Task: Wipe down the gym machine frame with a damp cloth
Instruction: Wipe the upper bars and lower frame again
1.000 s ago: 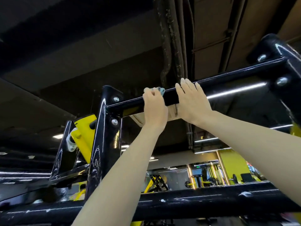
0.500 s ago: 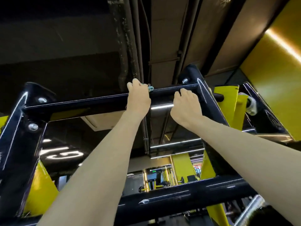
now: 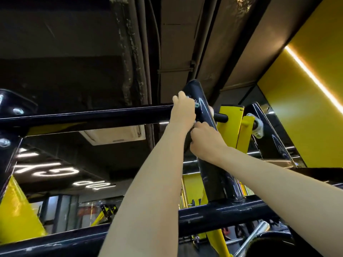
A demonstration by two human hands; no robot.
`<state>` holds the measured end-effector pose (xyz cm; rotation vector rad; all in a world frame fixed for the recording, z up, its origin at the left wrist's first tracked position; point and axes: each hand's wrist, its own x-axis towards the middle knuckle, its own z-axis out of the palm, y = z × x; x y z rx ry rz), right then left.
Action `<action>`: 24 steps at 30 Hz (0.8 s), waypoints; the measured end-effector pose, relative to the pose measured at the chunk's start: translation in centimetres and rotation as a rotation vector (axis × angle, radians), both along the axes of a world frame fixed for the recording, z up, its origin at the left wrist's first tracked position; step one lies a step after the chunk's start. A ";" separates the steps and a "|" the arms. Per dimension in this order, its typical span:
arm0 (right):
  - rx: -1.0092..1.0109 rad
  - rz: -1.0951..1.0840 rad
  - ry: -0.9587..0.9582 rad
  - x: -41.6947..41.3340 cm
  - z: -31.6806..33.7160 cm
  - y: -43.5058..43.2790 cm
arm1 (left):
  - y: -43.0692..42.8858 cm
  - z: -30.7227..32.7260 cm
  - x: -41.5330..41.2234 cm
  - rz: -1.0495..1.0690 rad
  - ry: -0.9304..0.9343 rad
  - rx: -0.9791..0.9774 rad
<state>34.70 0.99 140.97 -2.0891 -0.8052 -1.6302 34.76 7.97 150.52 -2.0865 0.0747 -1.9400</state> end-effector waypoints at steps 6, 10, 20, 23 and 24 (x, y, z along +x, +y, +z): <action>-0.089 -0.033 -0.007 -0.6 -0.6 -0.8 | 2.2 -1.9 -2.5 0.102 0.133 0.101; 0.057 0.260 0.152 -3.4 -0.1 2.7 | 9.0 -3.1 -9.3 0.107 0.199 -0.037; 0.009 1.288 0.799 -22.0 -0.8 20.8 | 21.5 -10.8 -34.3 -0.687 0.056 -0.918; -0.052 1.424 0.886 -29.0 -2.4 26.0 | 25.2 -13.1 -41.4 -0.673 0.086 -0.991; -0.039 1.427 0.891 -31.2 -3.0 27.8 | 26.8 -13.7 -43.5 -0.686 0.081 -1.030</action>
